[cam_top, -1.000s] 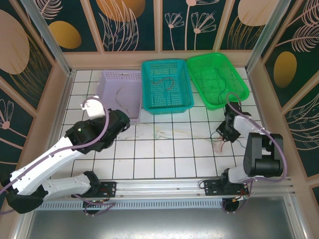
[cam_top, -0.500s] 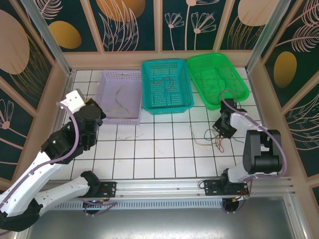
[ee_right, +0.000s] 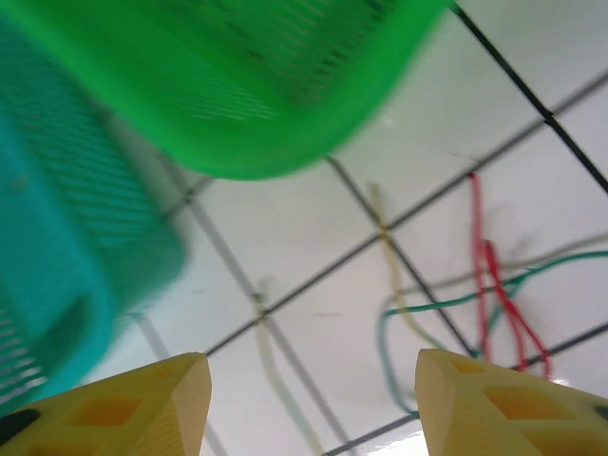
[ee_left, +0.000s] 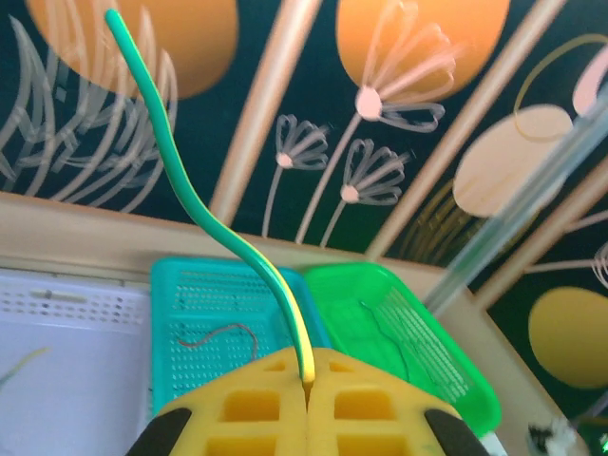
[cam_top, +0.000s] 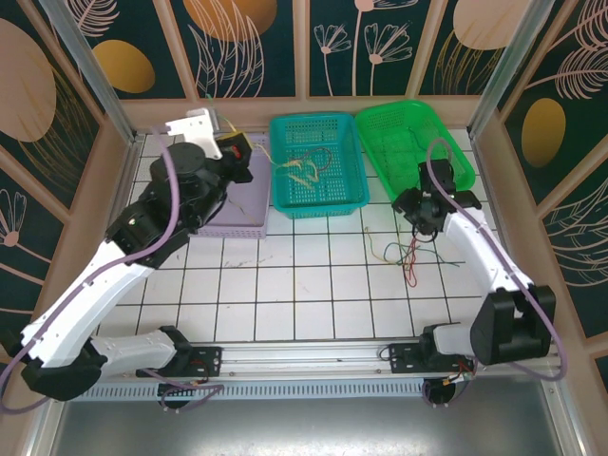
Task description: Untangle the cables
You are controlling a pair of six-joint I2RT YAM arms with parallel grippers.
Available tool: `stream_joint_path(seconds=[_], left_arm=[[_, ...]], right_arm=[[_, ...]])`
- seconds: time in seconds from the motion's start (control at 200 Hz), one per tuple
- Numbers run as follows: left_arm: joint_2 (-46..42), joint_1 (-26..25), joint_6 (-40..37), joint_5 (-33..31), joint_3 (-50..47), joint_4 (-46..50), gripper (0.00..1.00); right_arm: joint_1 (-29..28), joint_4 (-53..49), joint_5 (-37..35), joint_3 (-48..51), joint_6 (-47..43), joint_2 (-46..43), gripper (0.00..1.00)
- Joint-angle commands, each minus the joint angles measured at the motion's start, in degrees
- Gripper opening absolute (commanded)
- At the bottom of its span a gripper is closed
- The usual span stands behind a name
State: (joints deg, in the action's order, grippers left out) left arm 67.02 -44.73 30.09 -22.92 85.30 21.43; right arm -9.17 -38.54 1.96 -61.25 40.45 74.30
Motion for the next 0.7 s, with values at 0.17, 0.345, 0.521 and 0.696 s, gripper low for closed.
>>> stream_joint_path(seconds=[0.17, 0.345, 0.521, 0.696], left_arm=[[4.5, 0.2, -2.2, 14.6, -2.9, -6.9, 0.0], [6.8, 0.2, 0.3, 14.7, -2.7, -6.7, 0.0], [7.5, 0.3, 3.1, 17.4, -3.8, -9.3, 0.0], [6.9, 0.2, -0.1, 22.1, -4.9, -10.3, 0.0]], right_arm=[[-3.5, 0.1, 13.0, -4.2, -3.3, -4.6, 0.54], [-5.2, 2.9, 15.7, -0.9, -5.5, -7.8, 0.48], [-5.3, 10.4, 22.3, 5.9, 0.3, -9.0, 0.49], [-5.1, 13.6, 24.3, 5.4, 0.1, -7.1, 0.51]])
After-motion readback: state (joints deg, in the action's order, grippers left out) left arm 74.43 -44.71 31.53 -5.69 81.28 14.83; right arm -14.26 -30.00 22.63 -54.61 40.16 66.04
